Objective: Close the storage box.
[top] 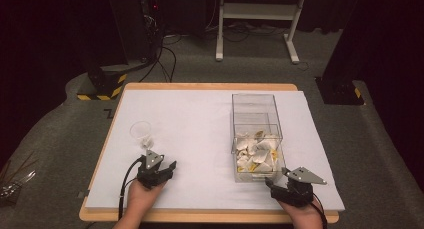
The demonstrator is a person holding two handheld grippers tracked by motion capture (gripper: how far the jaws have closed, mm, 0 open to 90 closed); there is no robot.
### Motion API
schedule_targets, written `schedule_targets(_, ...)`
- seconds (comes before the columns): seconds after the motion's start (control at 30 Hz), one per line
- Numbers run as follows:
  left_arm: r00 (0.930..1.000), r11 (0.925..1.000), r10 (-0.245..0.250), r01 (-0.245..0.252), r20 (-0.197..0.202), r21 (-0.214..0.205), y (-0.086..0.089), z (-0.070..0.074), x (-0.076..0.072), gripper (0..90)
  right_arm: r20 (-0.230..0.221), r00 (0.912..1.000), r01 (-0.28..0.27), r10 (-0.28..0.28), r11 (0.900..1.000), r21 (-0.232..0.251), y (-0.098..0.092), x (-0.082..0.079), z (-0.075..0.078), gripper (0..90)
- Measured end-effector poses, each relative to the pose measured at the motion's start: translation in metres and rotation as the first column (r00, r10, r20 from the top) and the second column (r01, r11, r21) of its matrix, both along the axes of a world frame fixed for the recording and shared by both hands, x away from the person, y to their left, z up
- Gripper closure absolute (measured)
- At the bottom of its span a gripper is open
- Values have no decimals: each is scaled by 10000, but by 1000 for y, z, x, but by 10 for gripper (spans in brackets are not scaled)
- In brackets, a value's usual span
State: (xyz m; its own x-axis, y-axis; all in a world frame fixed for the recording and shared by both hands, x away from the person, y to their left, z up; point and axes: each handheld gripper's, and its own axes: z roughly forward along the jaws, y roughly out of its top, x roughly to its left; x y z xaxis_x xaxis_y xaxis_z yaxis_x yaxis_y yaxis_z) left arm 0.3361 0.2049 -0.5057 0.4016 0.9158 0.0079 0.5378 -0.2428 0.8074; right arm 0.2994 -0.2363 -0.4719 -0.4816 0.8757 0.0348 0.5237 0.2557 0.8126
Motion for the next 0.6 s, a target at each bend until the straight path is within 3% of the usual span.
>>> schedule_targets(0.6,9999,10000,-59,59,90,-27,1,0,-2,440,292,9991,313,-313,9995,21,4,21,3,230)
